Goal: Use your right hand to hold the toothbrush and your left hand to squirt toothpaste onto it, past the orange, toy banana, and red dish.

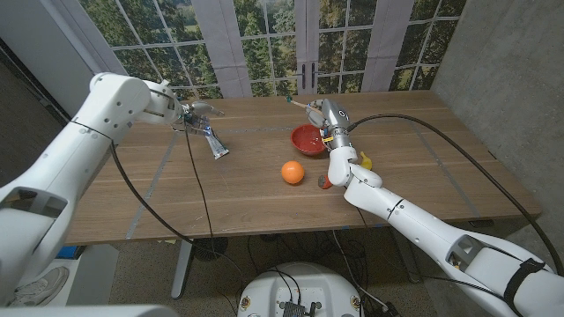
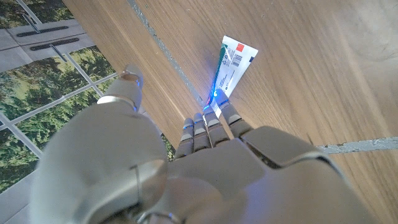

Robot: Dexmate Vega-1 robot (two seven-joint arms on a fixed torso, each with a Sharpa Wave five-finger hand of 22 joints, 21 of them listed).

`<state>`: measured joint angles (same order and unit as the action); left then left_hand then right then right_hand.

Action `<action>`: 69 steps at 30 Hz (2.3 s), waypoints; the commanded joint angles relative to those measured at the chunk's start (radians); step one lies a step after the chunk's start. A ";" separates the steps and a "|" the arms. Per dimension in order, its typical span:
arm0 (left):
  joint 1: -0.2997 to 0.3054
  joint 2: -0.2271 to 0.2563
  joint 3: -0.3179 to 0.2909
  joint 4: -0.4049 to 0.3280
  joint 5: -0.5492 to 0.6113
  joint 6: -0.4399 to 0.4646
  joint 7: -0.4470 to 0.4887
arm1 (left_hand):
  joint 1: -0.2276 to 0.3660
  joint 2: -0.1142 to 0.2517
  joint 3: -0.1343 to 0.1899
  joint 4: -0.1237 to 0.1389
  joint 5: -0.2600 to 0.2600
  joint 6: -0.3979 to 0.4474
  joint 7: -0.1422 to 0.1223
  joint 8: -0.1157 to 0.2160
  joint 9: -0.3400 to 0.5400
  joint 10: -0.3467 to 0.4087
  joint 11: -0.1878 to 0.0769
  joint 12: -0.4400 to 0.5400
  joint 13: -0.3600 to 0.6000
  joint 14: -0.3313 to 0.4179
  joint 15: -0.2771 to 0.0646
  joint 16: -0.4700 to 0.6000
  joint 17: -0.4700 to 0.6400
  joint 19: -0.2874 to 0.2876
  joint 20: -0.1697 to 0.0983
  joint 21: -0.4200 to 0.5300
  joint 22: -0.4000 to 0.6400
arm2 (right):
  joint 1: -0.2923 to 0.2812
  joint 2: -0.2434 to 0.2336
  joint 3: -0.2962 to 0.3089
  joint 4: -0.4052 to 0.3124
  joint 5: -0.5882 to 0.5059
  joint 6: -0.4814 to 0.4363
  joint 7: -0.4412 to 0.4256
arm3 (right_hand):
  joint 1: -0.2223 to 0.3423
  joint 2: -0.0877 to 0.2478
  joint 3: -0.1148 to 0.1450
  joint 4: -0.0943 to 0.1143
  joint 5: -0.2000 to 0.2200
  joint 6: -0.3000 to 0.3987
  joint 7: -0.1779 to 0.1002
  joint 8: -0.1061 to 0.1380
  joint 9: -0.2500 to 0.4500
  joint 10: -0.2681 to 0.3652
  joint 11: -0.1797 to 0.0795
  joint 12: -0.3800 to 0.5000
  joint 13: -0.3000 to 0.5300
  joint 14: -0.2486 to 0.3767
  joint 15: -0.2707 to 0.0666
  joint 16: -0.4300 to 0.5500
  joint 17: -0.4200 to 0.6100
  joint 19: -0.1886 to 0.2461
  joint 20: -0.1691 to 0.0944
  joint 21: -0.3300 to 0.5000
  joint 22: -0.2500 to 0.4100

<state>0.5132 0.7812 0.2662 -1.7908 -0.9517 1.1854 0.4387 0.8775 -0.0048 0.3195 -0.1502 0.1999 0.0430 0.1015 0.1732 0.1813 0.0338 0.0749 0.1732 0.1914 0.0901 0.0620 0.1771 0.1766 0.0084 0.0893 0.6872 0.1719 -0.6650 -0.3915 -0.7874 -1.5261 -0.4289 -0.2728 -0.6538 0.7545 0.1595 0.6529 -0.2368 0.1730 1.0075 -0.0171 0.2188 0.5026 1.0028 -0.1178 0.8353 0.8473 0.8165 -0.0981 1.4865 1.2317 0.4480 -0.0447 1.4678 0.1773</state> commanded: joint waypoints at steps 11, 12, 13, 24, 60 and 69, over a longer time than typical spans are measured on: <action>0.215 0.180 0.017 -0.084 0.182 -0.552 -0.257 | -0.151 0.025 -0.044 0.044 -0.018 -0.097 -0.090 0.008 -0.002 -0.128 -0.037 0.016 -0.006 -0.150 -0.016 0.003 0.000 -0.072 -0.022 -0.105 0.000 | -0.022 -0.001 0.016 -0.050 0.043 -0.036 0.059 | 0.008 0.008 0.100 0.093 0.007 0.012 0.000 0.004 0.002 0.057 -0.063 0.005 0.001 0.001 -0.115 -0.003 0.002 -0.002 -0.103 0.000 0.002; 0.223 0.181 0.014 -0.076 0.184 -0.576 -0.270 | -0.158 0.028 -0.045 0.046 -0.018 -0.095 -0.094 0.009 -0.002 -0.128 -0.039 0.016 -0.006 -0.152 -0.021 0.003 0.000 -0.072 -0.026 -0.108 0.000 | -0.023 -0.001 0.017 -0.052 0.050 -0.039 0.066 | 0.008 0.008 0.100 0.093 0.007 0.012 -0.001 0.004 0.002 0.058 -0.063 0.005 0.000 0.001 -0.115 -0.003 0.002 -0.002 -0.103 0.000 0.002; 0.230 0.182 0.013 -0.071 0.191 -0.600 -0.279 | -0.166 0.031 -0.047 0.049 -0.019 -0.092 -0.099 0.010 -0.002 -0.129 -0.044 0.017 -0.007 -0.153 -0.023 0.004 0.000 -0.073 -0.030 -0.110 0.000 | -0.023 0.000 0.019 -0.054 0.059 -0.041 0.075 | 0.008 0.008 0.100 0.093 0.007 0.012 -0.001 0.004 0.002 0.058 -0.063 0.006 0.002 0.001 -0.115 -0.004 0.002 0.000 -0.103 0.001 0.002; 0.312 0.167 -0.014 0.017 0.223 -0.867 -0.402 | -0.218 0.055 -0.056 0.061 -0.023 -0.088 -0.143 0.011 -0.005 -0.159 -0.066 0.013 -0.009 -0.196 -0.040 -0.002 -0.003 -0.099 -0.056 -0.144 0.000 | -0.016 0.015 0.014 -0.043 0.088 -0.071 0.098 | 0.009 0.008 0.101 0.093 0.006 0.009 0.001 0.002 0.001 0.057 -0.062 0.005 -0.001 0.001 -0.115 -0.004 0.002 -0.001 -0.102 0.000 0.002; 0.354 0.130 -0.044 0.089 0.219 -1.122 -0.558 | -0.290 0.037 -0.082 0.047 -0.027 -0.034 -0.204 0.019 -0.007 -0.105 -0.128 0.032 -0.012 -0.143 -0.097 0.013 -0.007 -0.012 -0.077 -0.157 0.000 | 0.050 0.057 -0.077 0.081 0.042 -0.202 0.054 | -0.003 0.006 0.100 0.099 0.004 -0.003 -0.017 -0.006 -0.010 0.057 -0.048 -0.038 -0.078 -0.028 -0.115 -0.037 -0.009 -0.014 -0.090 -0.005 0.000; 0.339 0.121 -0.036 0.103 0.220 -1.132 -0.574 | -0.294 0.037 -0.082 0.043 -0.026 -0.031 -0.204 0.018 -0.007 -0.102 -0.127 0.031 -0.012 -0.140 -0.100 0.012 -0.007 -0.004 -0.076 -0.160 0.001 | 0.073 0.070 -0.104 0.132 0.017 -0.225 0.040 | -0.008 0.005 0.105 0.098 0.002 -0.018 -0.019 -0.014 -0.023 0.044 -0.042 -0.069 -0.124 -0.066 -0.117 -0.098 -0.038 -0.024 -0.086 -0.011 -0.001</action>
<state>0.8667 0.9113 0.2232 -1.7009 -0.7311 0.0712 -0.1155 0.5909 0.0303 0.2362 -0.1028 0.1769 0.0073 -0.0967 0.1849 0.1722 -0.0735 -0.0500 0.1965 0.1765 -0.0552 -0.0342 0.1851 0.1675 -0.0025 0.0118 0.5321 0.1725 -0.6147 -0.3325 -0.8603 -1.4437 -0.3821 -0.4678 -0.5975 0.7543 0.1594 0.6529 -0.2368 0.1736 0.9944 -0.0300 0.2068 0.4818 1.0186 -0.1302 0.7744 0.7372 0.7687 -0.0871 1.4184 1.2101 0.4293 -0.0445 1.4637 0.1773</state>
